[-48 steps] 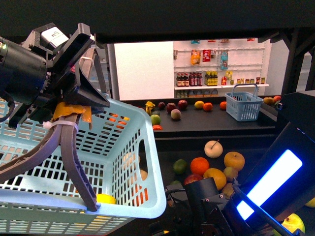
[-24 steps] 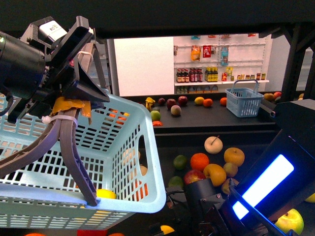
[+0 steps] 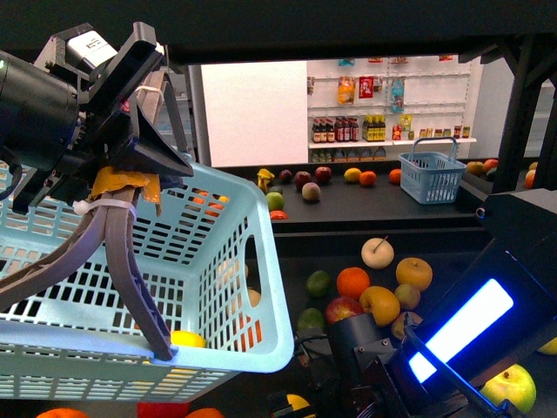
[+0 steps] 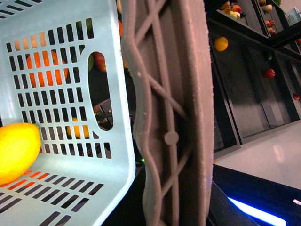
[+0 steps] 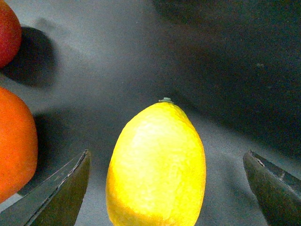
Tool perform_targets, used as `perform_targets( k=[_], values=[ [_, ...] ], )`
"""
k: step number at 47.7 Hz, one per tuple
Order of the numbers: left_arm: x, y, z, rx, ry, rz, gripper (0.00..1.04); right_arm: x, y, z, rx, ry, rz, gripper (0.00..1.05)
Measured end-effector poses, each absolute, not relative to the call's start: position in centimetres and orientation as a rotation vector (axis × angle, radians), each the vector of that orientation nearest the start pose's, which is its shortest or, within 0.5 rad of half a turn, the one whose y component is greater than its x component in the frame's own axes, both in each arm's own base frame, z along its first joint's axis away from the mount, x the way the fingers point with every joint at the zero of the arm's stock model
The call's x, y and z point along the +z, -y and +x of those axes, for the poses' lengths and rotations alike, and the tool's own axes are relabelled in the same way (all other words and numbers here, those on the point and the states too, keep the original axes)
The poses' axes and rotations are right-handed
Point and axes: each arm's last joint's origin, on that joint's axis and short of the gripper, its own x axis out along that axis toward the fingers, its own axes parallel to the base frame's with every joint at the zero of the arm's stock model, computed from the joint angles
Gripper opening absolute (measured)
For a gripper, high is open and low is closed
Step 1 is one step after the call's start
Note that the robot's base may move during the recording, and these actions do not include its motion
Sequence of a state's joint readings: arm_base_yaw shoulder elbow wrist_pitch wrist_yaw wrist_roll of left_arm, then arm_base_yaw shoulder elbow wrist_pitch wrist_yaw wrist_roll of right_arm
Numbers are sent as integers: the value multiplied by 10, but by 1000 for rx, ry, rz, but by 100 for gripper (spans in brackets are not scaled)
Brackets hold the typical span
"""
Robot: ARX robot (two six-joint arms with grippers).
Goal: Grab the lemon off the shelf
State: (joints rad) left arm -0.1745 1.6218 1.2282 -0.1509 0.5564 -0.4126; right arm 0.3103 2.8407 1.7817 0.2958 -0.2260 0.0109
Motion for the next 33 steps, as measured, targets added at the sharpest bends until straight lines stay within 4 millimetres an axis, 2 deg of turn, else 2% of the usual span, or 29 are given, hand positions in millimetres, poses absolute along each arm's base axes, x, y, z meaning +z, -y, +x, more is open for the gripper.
perform_targets(
  k=[22,33],
  values=[
    [281,78,354,-592,-688,-489,13,-79,-165,492,505,-795,-27,97],
    [281,78,354,-592,-688,-490,13,-86,-171,487,521,-810,-32,97]
  ],
)
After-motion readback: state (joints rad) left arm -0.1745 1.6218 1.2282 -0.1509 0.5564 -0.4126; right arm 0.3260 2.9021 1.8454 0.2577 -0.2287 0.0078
